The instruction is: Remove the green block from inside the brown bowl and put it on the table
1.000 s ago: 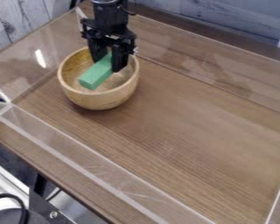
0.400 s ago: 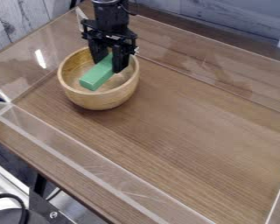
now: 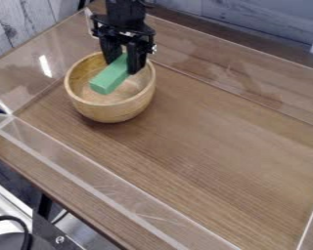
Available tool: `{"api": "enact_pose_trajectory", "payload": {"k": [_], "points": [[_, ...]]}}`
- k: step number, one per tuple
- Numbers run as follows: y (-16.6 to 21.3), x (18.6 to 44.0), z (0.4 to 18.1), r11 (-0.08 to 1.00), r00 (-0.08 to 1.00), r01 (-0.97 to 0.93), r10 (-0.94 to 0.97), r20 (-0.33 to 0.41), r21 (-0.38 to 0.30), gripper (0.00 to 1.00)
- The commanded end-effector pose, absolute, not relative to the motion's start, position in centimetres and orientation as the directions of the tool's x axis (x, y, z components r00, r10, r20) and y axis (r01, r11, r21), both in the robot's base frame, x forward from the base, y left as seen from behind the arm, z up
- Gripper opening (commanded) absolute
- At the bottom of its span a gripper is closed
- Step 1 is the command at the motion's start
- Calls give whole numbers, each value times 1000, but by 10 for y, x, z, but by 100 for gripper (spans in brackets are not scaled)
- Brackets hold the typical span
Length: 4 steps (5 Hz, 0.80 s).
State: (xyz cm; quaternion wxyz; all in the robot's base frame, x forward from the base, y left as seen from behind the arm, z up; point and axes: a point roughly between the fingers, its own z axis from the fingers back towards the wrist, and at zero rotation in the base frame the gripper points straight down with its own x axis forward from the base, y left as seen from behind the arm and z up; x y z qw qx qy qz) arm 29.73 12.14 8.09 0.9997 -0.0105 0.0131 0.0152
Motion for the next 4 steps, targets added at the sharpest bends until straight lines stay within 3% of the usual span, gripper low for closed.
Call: {"api": "enact_pose_trajectory", "payload": {"k": [1,4], "points": [[122,310,119,1000,996,-25,24,88,14,0],[87,303,127,999,994,53,-51,100,-14,0]]}}
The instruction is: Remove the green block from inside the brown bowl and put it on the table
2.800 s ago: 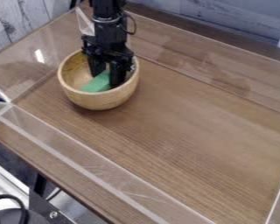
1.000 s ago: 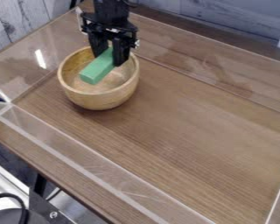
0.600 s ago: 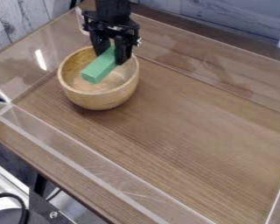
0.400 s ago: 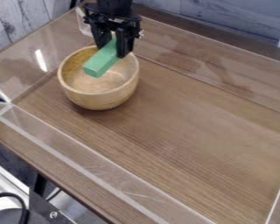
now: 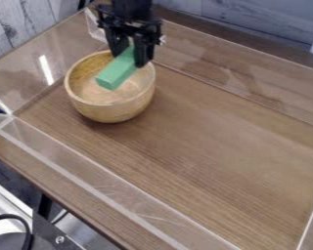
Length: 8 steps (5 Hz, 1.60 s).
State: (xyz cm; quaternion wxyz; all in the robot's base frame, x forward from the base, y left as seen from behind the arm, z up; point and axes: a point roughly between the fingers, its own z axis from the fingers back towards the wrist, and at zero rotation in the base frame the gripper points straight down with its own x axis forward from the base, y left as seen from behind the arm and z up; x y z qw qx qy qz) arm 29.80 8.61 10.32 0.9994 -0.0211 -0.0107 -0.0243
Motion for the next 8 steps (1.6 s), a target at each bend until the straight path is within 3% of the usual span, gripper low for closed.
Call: {"api": "enact_pose_trajectory", "payload": {"k": [1,3,7,8], "points": [[66,298,123,994,991,103,-100,92,-26,0],[20,290,106,981,979,191,-188,74,-36,0],[-6,277,48,956,957,287,-288,-18,-63,0],[-7,277,40,955,957,288,-290,-23,-65,0]]}}
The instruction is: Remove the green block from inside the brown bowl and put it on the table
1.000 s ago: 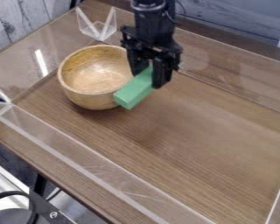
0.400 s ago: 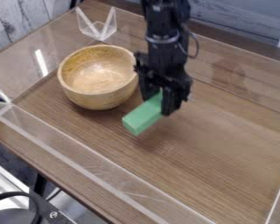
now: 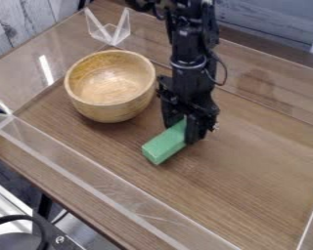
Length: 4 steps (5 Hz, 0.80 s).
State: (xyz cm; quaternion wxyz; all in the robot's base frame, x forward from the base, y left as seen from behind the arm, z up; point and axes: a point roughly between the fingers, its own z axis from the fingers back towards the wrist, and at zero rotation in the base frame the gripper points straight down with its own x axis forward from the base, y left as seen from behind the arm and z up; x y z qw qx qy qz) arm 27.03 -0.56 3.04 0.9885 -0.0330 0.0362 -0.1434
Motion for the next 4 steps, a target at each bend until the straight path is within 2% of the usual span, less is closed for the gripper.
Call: {"api": "enact_pose_trajectory", "payload": {"k": [1,4], "points": [[-6,278,39,955,957,289,-291,-22,-68,0],[-5,277,40,953,956,291,-293,-13,-80,0]]}}
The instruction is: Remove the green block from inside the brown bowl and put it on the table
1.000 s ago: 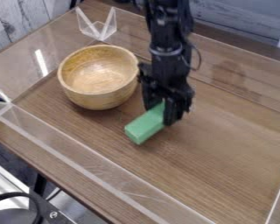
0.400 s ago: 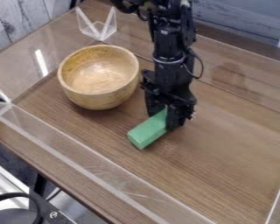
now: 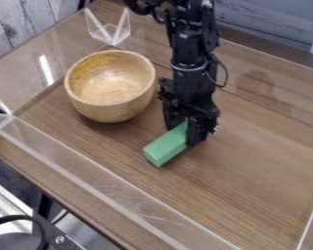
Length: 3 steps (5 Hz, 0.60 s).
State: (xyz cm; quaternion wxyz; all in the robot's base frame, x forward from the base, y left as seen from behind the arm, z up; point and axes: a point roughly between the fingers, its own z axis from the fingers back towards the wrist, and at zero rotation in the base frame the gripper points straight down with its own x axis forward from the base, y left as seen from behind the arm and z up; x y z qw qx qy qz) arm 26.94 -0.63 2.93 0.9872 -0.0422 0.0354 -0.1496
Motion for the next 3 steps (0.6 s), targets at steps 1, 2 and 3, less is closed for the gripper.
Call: {"api": "enact_pose_trajectory", "payload": {"k": [1,2,3], "points": [[-4,277,40,953,956,292,-294,-11,-84,0],[-4,277,41,952,956,292,-294,-9,-87,0],[-3,277,42,952,956,292,-294,-6,-90,0]]}}
